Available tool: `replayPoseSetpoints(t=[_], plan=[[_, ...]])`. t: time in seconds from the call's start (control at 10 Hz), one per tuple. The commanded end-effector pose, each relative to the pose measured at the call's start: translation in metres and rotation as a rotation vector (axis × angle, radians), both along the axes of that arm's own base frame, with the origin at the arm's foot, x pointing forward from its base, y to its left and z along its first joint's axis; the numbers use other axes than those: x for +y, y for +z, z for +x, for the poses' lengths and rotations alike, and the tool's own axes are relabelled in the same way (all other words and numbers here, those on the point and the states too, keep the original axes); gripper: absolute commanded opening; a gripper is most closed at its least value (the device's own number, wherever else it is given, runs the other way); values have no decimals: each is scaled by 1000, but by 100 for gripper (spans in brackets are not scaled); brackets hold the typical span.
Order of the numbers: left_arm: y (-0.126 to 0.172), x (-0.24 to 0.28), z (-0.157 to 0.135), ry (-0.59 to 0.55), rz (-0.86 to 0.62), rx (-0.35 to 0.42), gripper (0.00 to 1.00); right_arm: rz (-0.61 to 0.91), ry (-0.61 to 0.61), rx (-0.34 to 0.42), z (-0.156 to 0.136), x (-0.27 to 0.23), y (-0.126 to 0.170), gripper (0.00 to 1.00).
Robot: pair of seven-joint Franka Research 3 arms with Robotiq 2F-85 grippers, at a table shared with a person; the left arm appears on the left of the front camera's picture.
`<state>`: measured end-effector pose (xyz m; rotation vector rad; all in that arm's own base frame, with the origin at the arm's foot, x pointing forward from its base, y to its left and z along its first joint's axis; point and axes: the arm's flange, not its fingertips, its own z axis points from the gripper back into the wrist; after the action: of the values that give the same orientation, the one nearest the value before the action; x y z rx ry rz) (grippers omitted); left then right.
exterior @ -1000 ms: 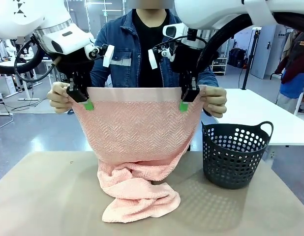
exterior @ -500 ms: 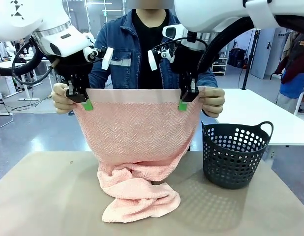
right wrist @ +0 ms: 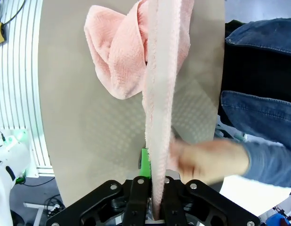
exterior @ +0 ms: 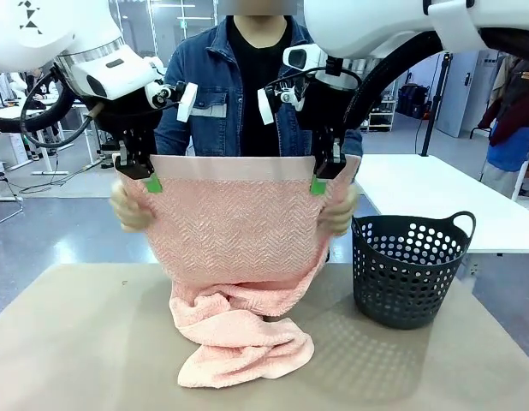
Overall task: Fold the towel.
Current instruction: Grab the top end of the 100 cm Hotel Towel extended by the human, then release the end of the 100 cm Hotel Towel you were holding and grab the top end of the folded side.
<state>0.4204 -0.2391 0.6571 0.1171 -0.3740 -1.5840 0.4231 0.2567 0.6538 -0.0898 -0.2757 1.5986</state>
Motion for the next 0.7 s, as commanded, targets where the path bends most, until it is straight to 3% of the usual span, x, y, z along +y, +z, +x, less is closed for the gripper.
replayPoseSetpoints(t=[0.0, 0.6], plan=[[1, 0, 0, 0, 0, -2, 0, 0, -1, -3, 1, 0, 2, 0], [1, 0, 0, 0, 0, -2, 0, 0, -1, -3, 1, 0, 2, 0]])
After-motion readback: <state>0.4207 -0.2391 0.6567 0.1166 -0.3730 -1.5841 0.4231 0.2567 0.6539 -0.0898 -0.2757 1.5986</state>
